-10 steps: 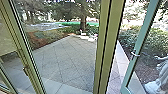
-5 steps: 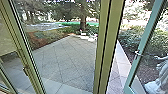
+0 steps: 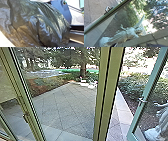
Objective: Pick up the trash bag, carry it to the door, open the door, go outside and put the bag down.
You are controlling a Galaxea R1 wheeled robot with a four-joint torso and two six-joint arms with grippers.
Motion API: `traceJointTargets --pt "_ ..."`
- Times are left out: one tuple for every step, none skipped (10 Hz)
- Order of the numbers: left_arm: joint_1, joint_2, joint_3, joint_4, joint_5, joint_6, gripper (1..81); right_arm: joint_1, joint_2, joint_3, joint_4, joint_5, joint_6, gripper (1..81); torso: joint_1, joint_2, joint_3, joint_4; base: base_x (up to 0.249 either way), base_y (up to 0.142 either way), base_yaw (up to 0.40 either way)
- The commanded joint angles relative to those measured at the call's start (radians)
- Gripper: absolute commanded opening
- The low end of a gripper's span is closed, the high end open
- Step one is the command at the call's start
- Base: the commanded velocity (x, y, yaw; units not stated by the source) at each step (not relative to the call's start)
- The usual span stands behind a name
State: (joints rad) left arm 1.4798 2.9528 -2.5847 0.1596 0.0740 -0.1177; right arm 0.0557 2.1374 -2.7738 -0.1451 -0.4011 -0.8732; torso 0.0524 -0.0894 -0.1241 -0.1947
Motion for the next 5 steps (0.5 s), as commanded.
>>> traceJointTargets --pt "-0.040 -0.003 0.008 -0.011 0.059 -0.002 1.0 0.177 0.057 0.019 0.209 -0.128 0.003 81.1 0.000 0.000 0.000 0.000 0.000 0.000 0.000" --pt "-0.039 -0.003 0.009 -0.011 0.059 -0.002 1.0 0.178 0.061 0.021 0.283 -0.176 0.003 81.1 0.000 0.000 0.000 0.000 0.000 0.000 0.000" --pt "-0.040 -0.004 0.009 -0.011 0.059 -0.002 1.0 0.190 0.060 0.021 0.364 -0.225 0.003 81.1 0.000 0.000 0.000 0.000 0.000 0.000 0.000" --pt "-0.040 -0.004 0.009 -0.011 0.059 0.000 1.0 0.186 0.064 0.022 0.444 -0.312 0.003 81.1 0.000 0.000 0.000 0.000 0.000 0.000 0.000" --pt "-0.039 -0.004 0.008 -0.011 0.059 0.000 1.0 0.179 0.057 0.016 0.531 -0.400 0.003 81.1 0.000 0.000 0.000 0.000 0.000 0.000 0.000"
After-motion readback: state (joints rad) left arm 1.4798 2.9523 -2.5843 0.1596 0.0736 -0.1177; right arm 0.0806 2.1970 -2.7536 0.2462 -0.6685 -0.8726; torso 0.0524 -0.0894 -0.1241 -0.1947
